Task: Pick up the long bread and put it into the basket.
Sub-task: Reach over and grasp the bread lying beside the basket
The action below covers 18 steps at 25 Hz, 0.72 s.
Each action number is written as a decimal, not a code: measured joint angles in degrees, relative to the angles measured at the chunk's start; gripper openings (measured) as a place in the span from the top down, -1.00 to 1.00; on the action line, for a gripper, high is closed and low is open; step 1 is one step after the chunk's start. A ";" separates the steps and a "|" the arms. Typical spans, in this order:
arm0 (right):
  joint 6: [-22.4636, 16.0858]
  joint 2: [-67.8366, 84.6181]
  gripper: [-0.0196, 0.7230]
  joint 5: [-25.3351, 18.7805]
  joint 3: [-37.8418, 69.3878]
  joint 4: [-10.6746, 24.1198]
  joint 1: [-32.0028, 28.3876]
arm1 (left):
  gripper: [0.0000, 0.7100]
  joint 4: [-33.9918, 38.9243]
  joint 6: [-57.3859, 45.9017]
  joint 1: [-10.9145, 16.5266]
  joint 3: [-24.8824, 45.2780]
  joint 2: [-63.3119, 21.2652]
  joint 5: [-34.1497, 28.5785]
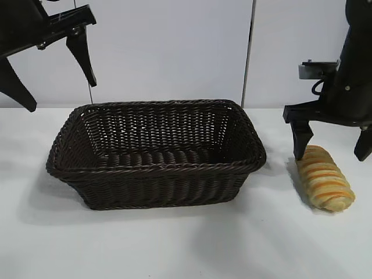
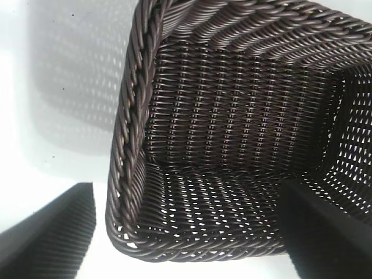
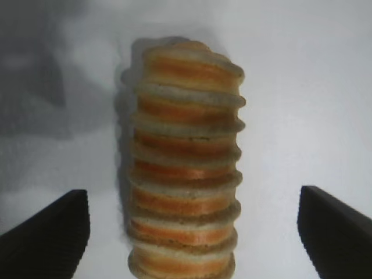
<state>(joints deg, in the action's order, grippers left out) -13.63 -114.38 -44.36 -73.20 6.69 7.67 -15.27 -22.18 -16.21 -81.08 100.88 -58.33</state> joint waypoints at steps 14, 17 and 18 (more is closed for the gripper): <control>-1.52 0.55 0.72 -0.99 0.00 0.06 0.00 | -0.73 0.00 0.00 0.00 0.00 0.00 0.00; -1.52 3.33 0.72 -3.28 -0.87 0.11 0.00 | -0.73 0.00 0.00 0.00 0.00 0.00 0.00; -1.41 4.41 0.72 -4.50 -1.85 0.11 0.00 | -0.73 0.00 0.00 0.00 0.00 0.00 0.00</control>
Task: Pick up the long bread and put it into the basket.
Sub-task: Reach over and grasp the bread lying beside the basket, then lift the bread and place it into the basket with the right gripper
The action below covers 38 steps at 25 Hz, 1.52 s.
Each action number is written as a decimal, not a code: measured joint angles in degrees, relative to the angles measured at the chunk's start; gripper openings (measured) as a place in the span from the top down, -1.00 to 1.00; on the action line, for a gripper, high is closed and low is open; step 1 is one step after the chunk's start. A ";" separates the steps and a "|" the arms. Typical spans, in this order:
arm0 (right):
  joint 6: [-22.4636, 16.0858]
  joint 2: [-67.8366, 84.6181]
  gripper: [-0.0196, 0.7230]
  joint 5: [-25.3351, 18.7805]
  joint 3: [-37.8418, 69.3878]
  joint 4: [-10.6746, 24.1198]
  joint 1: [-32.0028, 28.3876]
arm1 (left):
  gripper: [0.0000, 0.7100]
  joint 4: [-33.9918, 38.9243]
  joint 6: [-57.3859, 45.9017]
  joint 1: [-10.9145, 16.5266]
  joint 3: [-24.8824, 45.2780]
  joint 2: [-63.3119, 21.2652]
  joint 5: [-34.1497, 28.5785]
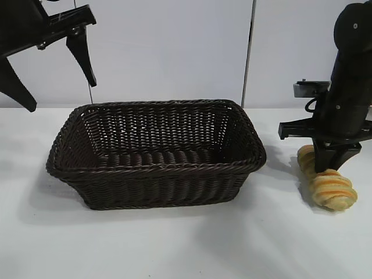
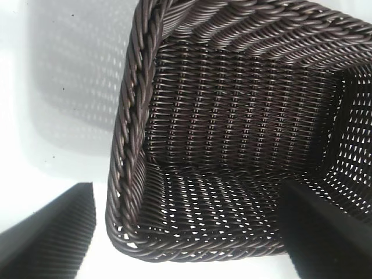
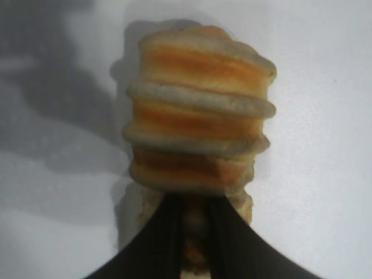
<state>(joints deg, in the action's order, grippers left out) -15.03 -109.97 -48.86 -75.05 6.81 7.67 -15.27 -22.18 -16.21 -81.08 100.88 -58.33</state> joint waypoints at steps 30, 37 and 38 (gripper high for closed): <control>47.56 3.79 0.72 5.73 -16.12 -13.36 14.36 | -0.73 0.00 0.00 0.00 0.00 0.00 0.00; 49.94 -0.66 0.76 5.44 -16.20 -18.70 16.00 | -0.73 0.00 0.00 0.00 0.00 0.00 0.00; 50.25 -1.27 0.76 5.52 -16.20 -19.19 16.73 | -0.73 0.00 0.00 0.00 0.00 0.00 0.00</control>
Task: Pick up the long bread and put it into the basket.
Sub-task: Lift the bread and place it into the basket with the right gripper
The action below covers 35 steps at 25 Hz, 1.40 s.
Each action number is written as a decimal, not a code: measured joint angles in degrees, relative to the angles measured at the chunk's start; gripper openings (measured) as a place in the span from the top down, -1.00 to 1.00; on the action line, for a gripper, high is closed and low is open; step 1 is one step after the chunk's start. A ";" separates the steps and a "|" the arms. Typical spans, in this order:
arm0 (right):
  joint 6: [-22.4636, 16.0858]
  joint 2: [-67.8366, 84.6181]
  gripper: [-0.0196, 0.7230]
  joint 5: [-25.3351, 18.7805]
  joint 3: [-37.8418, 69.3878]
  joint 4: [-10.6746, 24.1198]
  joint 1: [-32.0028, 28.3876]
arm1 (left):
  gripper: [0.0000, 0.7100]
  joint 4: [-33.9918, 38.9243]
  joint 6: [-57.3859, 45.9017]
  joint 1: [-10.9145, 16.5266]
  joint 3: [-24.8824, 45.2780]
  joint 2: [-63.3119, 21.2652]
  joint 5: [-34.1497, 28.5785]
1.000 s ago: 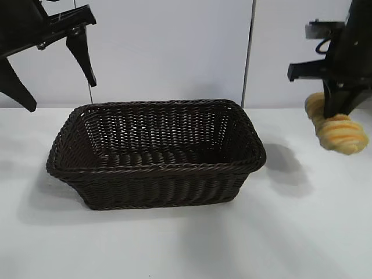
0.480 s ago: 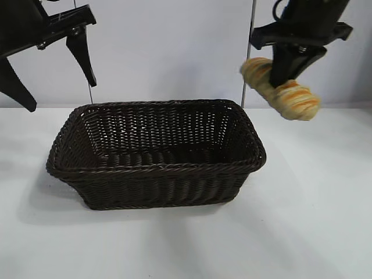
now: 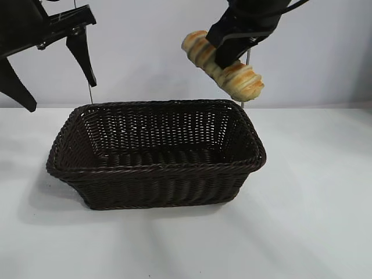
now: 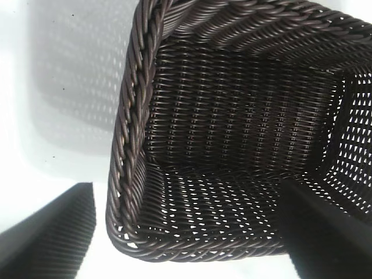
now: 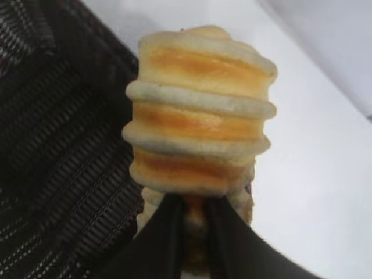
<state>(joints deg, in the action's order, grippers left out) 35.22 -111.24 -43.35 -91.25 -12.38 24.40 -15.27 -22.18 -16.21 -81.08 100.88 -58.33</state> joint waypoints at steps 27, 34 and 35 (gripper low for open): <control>5.09 -10.83 0.49 7.35 0.00 -0.27 6.61 | -0.73 0.00 0.00 0.00 0.00 0.00 0.00; 4.22 -10.42 -0.51 6.83 0.00 -0.11 6.74 | -0.73 0.00 0.00 0.00 0.00 0.00 0.00; 3.16 -10.02 -0.54 6.70 0.00 0.00 6.74 | -0.73 0.00 0.00 0.00 0.00 0.00 0.00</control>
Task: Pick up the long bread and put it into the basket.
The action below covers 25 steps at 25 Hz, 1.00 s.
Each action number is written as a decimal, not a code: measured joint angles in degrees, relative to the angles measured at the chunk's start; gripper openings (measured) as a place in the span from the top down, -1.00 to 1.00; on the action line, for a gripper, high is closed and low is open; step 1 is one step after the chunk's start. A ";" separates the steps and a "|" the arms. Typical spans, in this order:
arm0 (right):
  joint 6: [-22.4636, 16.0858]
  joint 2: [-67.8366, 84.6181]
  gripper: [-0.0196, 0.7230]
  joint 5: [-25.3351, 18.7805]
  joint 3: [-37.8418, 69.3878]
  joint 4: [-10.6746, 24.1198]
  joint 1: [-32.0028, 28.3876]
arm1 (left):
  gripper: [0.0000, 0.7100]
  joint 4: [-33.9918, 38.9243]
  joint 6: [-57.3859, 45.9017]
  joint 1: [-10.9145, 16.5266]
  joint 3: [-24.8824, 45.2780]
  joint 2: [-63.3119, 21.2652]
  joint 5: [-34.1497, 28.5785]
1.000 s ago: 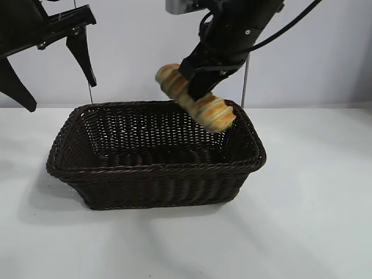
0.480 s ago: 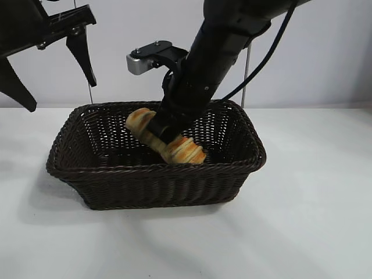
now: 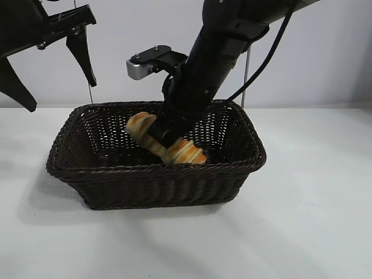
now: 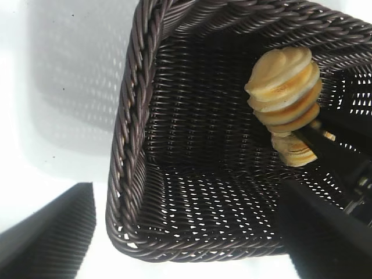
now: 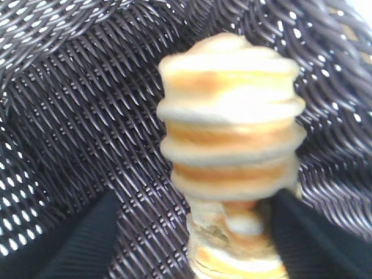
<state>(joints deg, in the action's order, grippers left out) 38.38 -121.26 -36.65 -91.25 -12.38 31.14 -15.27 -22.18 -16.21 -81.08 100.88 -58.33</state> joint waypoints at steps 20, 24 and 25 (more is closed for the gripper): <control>-45.67 15.36 -0.88 -24.96 -0.19 11.91 -11.42 | -0.73 0.00 0.00 0.00 0.00 0.00 0.00; -45.87 16.07 -0.89 -27.80 -0.19 12.04 -13.28 | -0.73 0.00 0.00 0.00 0.00 0.00 0.00; -45.87 16.35 -0.89 -28.32 -0.19 12.04 -13.72 | -0.73 0.00 0.00 0.00 0.00 0.00 0.00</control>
<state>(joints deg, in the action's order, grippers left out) -7.49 -104.91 -64.98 -91.44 -0.34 17.42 -15.27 -22.18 -16.21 -81.08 100.88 -58.33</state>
